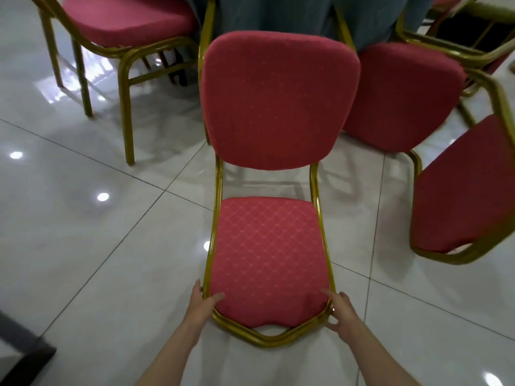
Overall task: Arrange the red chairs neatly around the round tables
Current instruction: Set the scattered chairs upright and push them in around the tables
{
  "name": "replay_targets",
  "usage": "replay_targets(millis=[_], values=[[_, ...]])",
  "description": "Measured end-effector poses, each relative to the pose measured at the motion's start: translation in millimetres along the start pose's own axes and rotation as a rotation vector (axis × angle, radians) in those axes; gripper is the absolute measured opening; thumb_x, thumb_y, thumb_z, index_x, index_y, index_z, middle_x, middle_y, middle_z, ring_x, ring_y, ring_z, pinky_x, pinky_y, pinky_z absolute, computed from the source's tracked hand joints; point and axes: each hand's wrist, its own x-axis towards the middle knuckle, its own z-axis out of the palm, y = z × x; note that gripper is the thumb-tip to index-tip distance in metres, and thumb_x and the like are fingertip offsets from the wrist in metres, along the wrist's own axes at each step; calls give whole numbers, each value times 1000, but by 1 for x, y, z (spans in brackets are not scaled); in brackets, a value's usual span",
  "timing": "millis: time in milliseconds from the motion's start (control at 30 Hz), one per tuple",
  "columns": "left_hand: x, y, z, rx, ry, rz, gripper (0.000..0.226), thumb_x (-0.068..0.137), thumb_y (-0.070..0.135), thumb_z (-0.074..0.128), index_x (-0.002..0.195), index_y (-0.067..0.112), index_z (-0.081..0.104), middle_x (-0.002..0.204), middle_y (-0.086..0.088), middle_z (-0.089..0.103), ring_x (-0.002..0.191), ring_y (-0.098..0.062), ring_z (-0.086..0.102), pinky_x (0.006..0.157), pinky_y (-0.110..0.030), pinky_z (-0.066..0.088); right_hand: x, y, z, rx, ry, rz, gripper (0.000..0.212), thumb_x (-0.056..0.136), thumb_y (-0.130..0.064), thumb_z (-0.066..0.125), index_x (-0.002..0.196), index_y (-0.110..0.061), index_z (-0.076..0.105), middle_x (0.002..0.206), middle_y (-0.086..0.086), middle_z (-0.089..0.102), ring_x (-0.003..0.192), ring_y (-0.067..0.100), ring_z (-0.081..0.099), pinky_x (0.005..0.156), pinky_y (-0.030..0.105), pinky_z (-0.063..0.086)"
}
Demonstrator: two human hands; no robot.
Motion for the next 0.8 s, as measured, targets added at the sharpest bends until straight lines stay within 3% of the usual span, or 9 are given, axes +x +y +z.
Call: replay_targets(millis=[100, 200, 267, 333, 400, 467, 633, 700, 800], values=[[10, -5, 0, -28, -30, -28, 61, 88, 10, 77, 142, 11, 49, 127, -7, 66, 107, -24, 65, 99, -41, 50, 6, -1, -1, 16, -28, 6, 78, 80, -45, 78, 146, -23, 44, 140, 5, 59, 124, 29, 55, 98, 54, 51], [9, 0, -5, -148, -43, -102, 19, 96, 9, 69, 111, 14, 60, 105, -9, 70, 88, -17, 63, 86, -36, 48, -12, -13, 0, 36, -102, 37, 47, 83, -48, 74, 120, -21, 63, 112, 5, 67, 101, 24, 60, 87, 43, 51], [13, -2, -10, -178, -71, -145, 26, 96, 11, 68, 121, 11, 62, 109, -10, 72, 90, -18, 65, 70, -32, 52, -12, -14, -8, 117, -108, 57, 41, 90, -43, 69, 115, -12, 62, 104, 9, 66, 92, 25, 59, 77, 39, 49], [11, -3, -15, -209, -72, -139, 36, 93, 6, 70, 127, 7, 59, 108, -13, 73, 88, -22, 66, 57, -29, 54, -12, -10, -16, 212, -91, 82, 58, 85, -46, 72, 123, -6, 51, 109, 13, 63, 88, 27, 57, 72, 38, 47], [8, -4, -14, -212, -56, -127, 35, 91, 0, 71, 124, 4, 59, 105, -16, 72, 85, -24, 67, 58, -33, 53, -7, -3, -21, 229, -78, 73, 65, 81, -48, 74, 122, -1, 54, 107, 13, 65, 88, 28, 59, 73, 38, 45], [7, -11, -11, -224, -23, -128, 33, 90, 3, 72, 122, 1, 64, 99, -16, 76, 84, -27, 69, 62, -34, 51, -8, 2, -21, 224, -82, 42, 46, 84, -42, 70, 104, -1, 65, 86, 11, 63, 75, 26, 54, 67, 36, 41], [-3, -14, -15, -297, 47, -78, 25, 90, 6, 74, 114, 2, 71, 93, -14, 79, 84, -29, 75, 66, -34, 60, -12, 4, -19, 255, -63, -38, 32, 83, -45, 72, 73, -18, 58, 53, -1, 47, 52, 15, 39, 49, 30, 33], [-13, -6, -20, -268, 43, -27, 20, 90, 4, 74, 109, 3, 71, 90, -11, 79, 72, -22, 75, 55, -29, 60, -16, -1, -28, 232, -57, -79, 40, 71, -50, 82, 68, -23, 52, 55, -2, 36, 47, 12, 30, 42, 25, 25], [-29, 15, -26, -210, 34, 26, 25, 86, 3, 78, 109, 3, 70, 98, -12, 78, 78, -24, 73, 62, -32, 60, -31, -13, -45, 92, -77, -79, 48, 69, -45, 91, 73, -20, 51, 61, 0, 35, 52, 13, 29, 44, 26, 24]])
